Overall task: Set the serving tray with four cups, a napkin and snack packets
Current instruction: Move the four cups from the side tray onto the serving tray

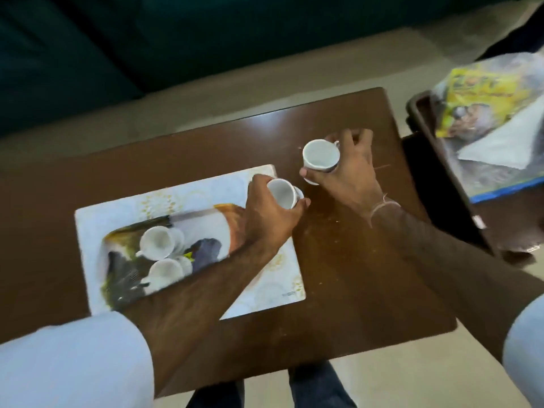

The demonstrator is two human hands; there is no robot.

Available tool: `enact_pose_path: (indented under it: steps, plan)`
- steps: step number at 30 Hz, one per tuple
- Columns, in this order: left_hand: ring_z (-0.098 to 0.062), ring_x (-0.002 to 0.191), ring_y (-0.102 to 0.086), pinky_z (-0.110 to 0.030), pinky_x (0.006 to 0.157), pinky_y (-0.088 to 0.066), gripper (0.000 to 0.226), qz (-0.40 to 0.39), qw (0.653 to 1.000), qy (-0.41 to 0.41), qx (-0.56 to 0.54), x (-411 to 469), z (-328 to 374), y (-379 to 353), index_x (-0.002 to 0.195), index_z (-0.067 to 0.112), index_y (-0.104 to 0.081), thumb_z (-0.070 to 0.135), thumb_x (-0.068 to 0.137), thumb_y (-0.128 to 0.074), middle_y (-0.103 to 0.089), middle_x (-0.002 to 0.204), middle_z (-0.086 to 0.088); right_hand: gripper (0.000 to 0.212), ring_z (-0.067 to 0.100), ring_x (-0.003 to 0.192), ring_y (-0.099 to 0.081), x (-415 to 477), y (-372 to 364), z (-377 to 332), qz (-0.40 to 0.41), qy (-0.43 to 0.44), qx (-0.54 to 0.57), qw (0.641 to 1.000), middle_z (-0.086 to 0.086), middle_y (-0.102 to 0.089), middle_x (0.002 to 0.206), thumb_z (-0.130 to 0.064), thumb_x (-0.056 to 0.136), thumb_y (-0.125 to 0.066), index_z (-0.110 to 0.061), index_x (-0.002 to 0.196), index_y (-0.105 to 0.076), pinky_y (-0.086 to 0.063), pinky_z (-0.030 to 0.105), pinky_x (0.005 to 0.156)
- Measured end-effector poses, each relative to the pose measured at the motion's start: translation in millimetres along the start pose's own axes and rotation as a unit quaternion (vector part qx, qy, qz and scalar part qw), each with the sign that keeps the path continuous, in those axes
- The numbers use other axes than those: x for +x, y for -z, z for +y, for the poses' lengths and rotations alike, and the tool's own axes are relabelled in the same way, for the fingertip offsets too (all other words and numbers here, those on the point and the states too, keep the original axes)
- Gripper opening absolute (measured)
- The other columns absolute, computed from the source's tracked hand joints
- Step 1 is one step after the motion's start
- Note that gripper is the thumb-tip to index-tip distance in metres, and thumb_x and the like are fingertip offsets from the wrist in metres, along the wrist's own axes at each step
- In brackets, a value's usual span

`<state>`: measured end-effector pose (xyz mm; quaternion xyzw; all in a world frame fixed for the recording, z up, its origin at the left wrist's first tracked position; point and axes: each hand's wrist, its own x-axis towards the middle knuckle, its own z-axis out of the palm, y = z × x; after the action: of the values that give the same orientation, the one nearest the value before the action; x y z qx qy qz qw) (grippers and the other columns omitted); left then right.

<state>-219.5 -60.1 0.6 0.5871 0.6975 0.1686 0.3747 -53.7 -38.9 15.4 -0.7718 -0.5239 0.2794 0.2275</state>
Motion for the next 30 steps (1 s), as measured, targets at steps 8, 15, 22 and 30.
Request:
enact_pose_path:
  steps: [8, 15, 22, 30]
  plan:
    - [-0.022, 0.108, -0.061, -0.035, 0.090, -0.052, 0.067, 0.109, 0.983, 0.133, -0.068, -47.8, -88.3, 68.0, 0.122, 0.018, -0.050, 0.041, 0.070, -0.086, -0.064, 0.118, -0.001, 0.075, 0.021, 0.106, -0.049, -40.3, -105.4, -87.0, -0.125, 0.066, -0.005, 0.990, 0.002, -0.051, 0.116, -0.051, 0.065, -0.085, -0.017, 0.117, -0.042, -0.053, 0.038, 0.086]
    - [-0.022, 0.118, -0.057, -0.022, 0.096, -0.043, 0.070, 0.141, 0.963, 0.204, -0.103, -78.2, -115.5, 73.3, 0.126, 0.014, -0.051, 0.025, 0.068, -0.089, -0.061, 0.125, -0.004, 0.084, 0.029, 0.112, -0.052, -69.1, -168.1, -120.8, -0.183, 0.131, -0.056, 0.973, 0.006, -0.052, 0.128, -0.056, 0.063, -0.083, -0.019, 0.130, -0.048, -0.050, 0.042, 0.092]
    - [-0.029, 0.121, -0.053, -0.036, 0.098, -0.047, 0.073, 0.155, 0.939, 0.251, -0.177, -81.4, -109.3, 68.7, 0.135, 0.009, -0.045, 0.014, 0.074, -0.084, -0.057, 0.131, -0.011, 0.074, 0.035, 0.100, -0.055, -83.7, -192.3, -125.9, -0.175, 0.143, -0.115, 0.967, 0.013, -0.052, 0.114, -0.053, 0.065, -0.082, -0.012, 0.118, -0.049, -0.045, 0.039, 0.083]
    - [-0.032, 0.127, -0.048, -0.039, 0.099, -0.046, 0.075, 0.191, 0.882, 0.344, -0.260, -75.1, -97.3, 62.0, 0.140, 0.013, -0.042, 0.015, 0.076, -0.083, -0.047, 0.141, -0.012, 0.078, 0.034, 0.106, -0.047, -85.2, -197.1, -130.1, -0.181, 0.118, -0.131, 0.968, 0.014, -0.048, 0.119, -0.052, 0.065, -0.082, -0.011, 0.120, -0.046, -0.039, 0.037, 0.085]
